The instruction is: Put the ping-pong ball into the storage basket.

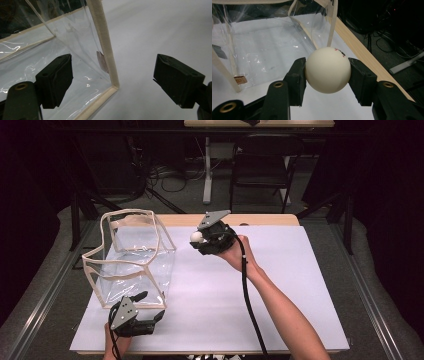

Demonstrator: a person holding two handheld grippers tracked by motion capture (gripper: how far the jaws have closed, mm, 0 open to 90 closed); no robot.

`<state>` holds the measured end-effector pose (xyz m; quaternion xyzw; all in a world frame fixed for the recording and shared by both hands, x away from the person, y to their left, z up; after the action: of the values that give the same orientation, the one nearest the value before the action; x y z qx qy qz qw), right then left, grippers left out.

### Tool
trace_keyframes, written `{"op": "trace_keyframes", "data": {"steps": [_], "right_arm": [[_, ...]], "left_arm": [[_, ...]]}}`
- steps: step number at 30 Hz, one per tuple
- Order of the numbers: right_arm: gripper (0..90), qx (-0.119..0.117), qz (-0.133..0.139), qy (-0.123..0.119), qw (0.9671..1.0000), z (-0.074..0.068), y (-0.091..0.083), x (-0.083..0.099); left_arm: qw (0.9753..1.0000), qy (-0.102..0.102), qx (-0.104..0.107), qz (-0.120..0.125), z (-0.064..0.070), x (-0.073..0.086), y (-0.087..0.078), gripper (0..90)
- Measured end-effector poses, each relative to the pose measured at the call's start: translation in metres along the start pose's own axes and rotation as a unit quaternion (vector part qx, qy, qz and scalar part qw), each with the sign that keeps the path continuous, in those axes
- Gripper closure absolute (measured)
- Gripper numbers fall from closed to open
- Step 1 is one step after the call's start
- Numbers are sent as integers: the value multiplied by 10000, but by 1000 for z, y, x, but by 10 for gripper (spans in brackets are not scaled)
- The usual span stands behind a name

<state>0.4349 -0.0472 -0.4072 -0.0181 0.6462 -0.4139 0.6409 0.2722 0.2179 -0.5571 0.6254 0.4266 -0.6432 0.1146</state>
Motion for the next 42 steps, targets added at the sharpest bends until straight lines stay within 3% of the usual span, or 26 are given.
{"op": "trace_keyframes", "data": {"steps": [42], "right_arm": [[506, -90, 97, -199, 9997, -4, 9, -44]], "left_arm": [[10000, -5, -6, 27, -1, 0, -1, 161]]}}
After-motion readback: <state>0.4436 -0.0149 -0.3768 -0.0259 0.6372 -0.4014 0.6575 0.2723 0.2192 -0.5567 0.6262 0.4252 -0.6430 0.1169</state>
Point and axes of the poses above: each handheld gripper's, and its own axes: y roughly forward along the jaws, x roughly out of its underside, z roughly to its right, the point moved 2 cm from there along y, roughly forward along the jaws, and after that the axes turned 2 degrees about y, right-handed, at the moved point
